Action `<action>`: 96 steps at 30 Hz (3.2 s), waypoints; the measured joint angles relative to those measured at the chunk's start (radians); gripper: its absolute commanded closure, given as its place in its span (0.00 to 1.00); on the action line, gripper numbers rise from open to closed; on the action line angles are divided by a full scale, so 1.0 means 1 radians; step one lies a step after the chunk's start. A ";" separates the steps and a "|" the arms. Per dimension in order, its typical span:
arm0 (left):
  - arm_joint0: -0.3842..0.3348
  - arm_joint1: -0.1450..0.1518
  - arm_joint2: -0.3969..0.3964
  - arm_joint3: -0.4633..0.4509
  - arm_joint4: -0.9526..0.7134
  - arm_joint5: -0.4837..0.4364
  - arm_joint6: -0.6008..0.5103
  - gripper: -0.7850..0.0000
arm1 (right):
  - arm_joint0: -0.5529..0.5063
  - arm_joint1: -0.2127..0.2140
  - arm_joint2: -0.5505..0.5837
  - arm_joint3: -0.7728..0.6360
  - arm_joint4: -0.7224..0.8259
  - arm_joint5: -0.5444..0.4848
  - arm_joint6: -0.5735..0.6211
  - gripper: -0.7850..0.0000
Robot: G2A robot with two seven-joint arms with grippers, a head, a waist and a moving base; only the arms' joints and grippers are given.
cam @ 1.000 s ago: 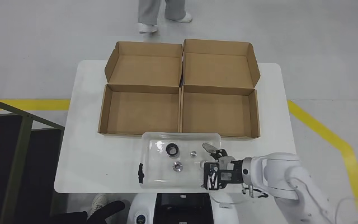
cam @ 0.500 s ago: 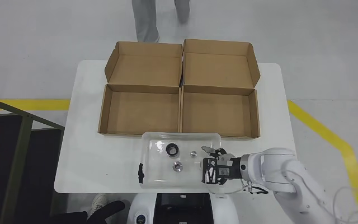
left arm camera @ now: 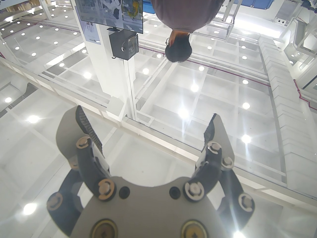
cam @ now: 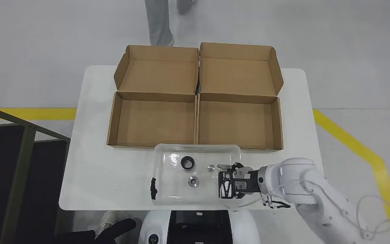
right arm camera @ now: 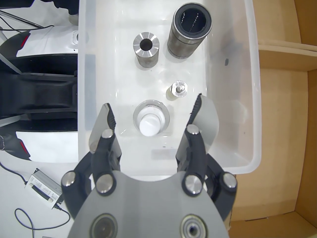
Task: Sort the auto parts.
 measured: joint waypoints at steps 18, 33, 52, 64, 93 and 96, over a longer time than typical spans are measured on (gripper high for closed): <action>0.000 0.000 0.000 0.000 0.000 0.000 0.000 0.00 | 0.063 0.022 -0.075 0.029 0.014 0.052 0.052 0.50; 0.000 0.000 0.000 0.000 0.000 0.000 0.000 0.00 | 0.084 0.037 -0.096 0.006 0.039 0.058 0.058 1.00; 0.000 0.000 0.000 0.000 0.000 0.000 0.000 0.00 | 0.043 0.074 0.027 -0.179 0.160 0.121 0.045 1.00; 0.000 0.000 0.000 0.000 0.000 0.000 0.000 0.00 | 0.115 0.048 0.027 -0.070 0.221 0.172 -0.311 1.00; 0.000 0.000 0.000 0.000 0.000 0.000 0.000 0.00 | 0.275 -0.039 0.002 0.028 0.202 0.305 -0.922 1.00; 0.000 0.000 0.000 0.000 0.000 0.000 0.000 0.00 | 0.271 -0.042 0.008 0.014 0.189 0.287 -0.944 1.00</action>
